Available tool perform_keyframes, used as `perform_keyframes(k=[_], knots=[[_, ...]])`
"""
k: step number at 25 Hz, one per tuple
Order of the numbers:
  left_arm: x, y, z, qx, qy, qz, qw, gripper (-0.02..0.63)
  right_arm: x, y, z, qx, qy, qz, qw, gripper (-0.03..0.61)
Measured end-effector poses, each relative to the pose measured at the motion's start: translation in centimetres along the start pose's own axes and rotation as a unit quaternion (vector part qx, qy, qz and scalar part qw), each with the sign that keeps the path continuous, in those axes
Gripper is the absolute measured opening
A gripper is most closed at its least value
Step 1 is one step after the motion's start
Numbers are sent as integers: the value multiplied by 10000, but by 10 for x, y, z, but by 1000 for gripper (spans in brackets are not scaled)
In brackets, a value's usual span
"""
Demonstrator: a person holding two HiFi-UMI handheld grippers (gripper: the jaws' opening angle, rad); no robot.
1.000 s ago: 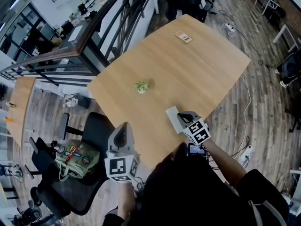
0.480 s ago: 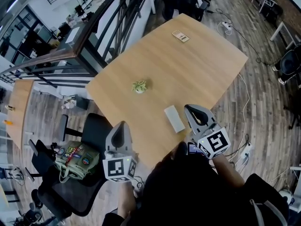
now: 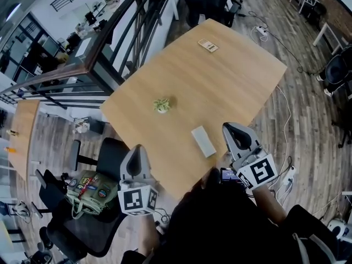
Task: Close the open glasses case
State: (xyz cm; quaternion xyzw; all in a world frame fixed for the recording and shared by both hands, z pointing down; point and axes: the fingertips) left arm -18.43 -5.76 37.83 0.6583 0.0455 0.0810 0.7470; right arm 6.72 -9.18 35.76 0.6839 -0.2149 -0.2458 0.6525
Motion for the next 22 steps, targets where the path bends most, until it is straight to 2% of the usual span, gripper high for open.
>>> perform_keyframes(k=[22], knots=[[7, -1, 5, -32, 134, 0, 9999, 0, -9, -2, 6, -6, -206, 54, 9998, 14]])
Point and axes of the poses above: the fingertips, and each gripper's own axes: z forward along the fingers, x to its right, y out of its underside
